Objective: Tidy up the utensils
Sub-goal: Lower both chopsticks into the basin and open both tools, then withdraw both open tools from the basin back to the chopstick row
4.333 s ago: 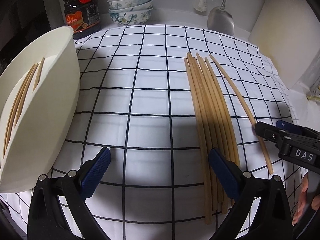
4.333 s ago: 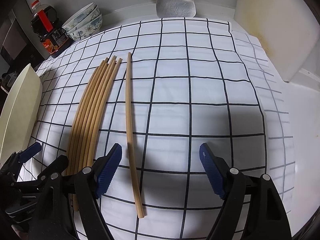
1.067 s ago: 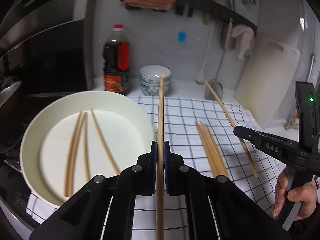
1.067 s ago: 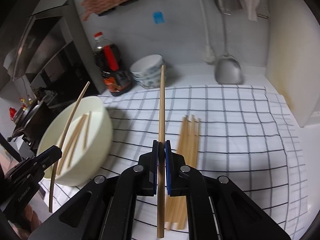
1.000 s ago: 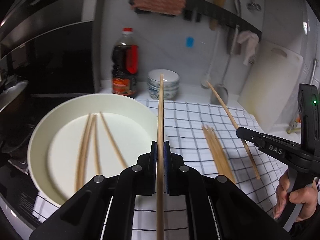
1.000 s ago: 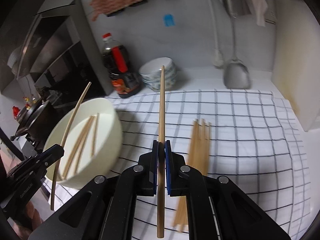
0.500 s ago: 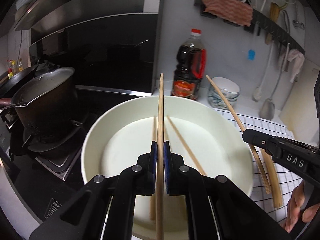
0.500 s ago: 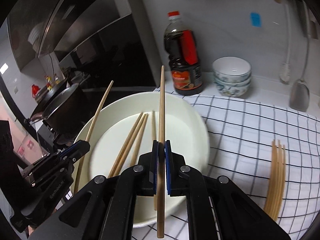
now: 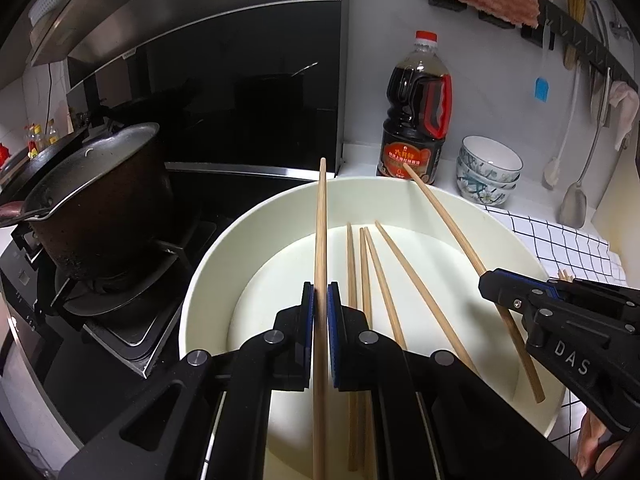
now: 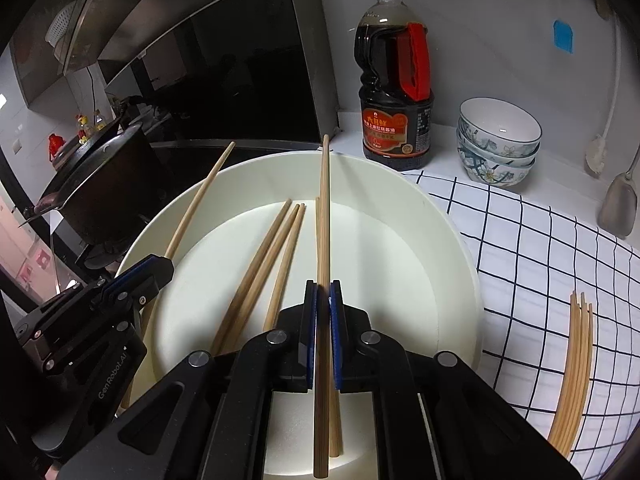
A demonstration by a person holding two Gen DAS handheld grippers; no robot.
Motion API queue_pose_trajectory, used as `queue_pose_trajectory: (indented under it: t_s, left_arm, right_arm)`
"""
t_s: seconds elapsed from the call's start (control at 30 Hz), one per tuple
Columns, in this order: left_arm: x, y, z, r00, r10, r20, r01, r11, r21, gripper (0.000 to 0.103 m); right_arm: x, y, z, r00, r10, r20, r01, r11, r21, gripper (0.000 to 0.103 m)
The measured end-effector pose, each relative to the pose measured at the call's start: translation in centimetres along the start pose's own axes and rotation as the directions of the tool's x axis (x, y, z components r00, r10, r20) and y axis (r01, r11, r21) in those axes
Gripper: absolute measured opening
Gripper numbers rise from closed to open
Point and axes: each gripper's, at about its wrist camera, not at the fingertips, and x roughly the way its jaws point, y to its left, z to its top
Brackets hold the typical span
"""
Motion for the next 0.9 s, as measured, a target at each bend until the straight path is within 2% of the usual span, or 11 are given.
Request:
queue_pose_trajectory:
  t_s: [0.1,0.17,0.23,0.3,0.33,0.37,0.43,0.6,0.7,0.9]
  left_arm:
    - [0.4,-0.1,-0.1,1.000,0.011,-0.015,-0.011,1.000,0.007,0.008]
    - [0.7,0.0,-0.2,0.999,0.011,-0.031,-0.011,1.000,0.000,0.008]
    - [0.6,0.2,-0.2,0.999,0.011,-0.030,-0.011,1.000,-0.007,0.009]
    - [0.4,0.4,-0.2,0.999,0.013,-0.030,-0.013,1.000,-0.013,0.021]
    - [0.1,0.6,-0.3,1.000,0.019,-0.023,-0.019,1.000,-0.016,0.040]
    - [-0.3,0.8,-0.4,1.000,0.030,-0.009,-0.030,0.999,-0.020,0.071]
    - [-1.3,1.0,-0.6,0.998,0.048,0.037,-0.047,0.998,-0.031,0.093]
    - [-3.4,0.7,-1.1,0.993,0.091,0.074,-0.090,0.996,-0.027,0.097]
    - [-4.1,0.5,-1.5,0.992,0.103,0.066,-0.102,0.994,-0.026,0.097]
    - [-5.7,-0.8,-2.6,0.998,0.016,0.052,-0.014,0.999,-0.052,0.097]
  right_arm:
    - [0.3,0.0,0.0,1.000,-0.025,-0.012,0.025,1.000,-0.013,0.007]
    - [0.1,0.1,0.0,0.999,-0.046,0.002,0.046,0.999,-0.024,0.016]
    - [-0.4,0.1,0.0,0.999,-0.051,0.016,0.052,0.998,-0.027,0.038]
    - [-1.0,-0.1,-0.1,0.997,-0.063,0.041,0.064,0.998,-0.029,0.055]
    - [-1.4,-0.3,-0.2,0.996,-0.068,0.059,0.070,0.997,-0.030,0.060]
    - [-1.7,-0.5,-0.3,0.995,-0.070,0.067,0.072,0.997,-0.030,0.063]
    - [-2.2,-0.9,-0.5,0.994,-0.079,0.082,0.081,0.996,-0.021,0.071]
    - [-4.0,-2.0,-1.4,0.988,-0.086,0.131,0.086,0.996,0.005,0.076]
    - [-5.7,-3.2,-2.3,0.982,-0.038,0.183,0.034,0.999,0.026,0.080]
    - [-8.8,-5.9,-4.4,0.972,0.028,0.234,-0.047,0.996,0.077,0.085]
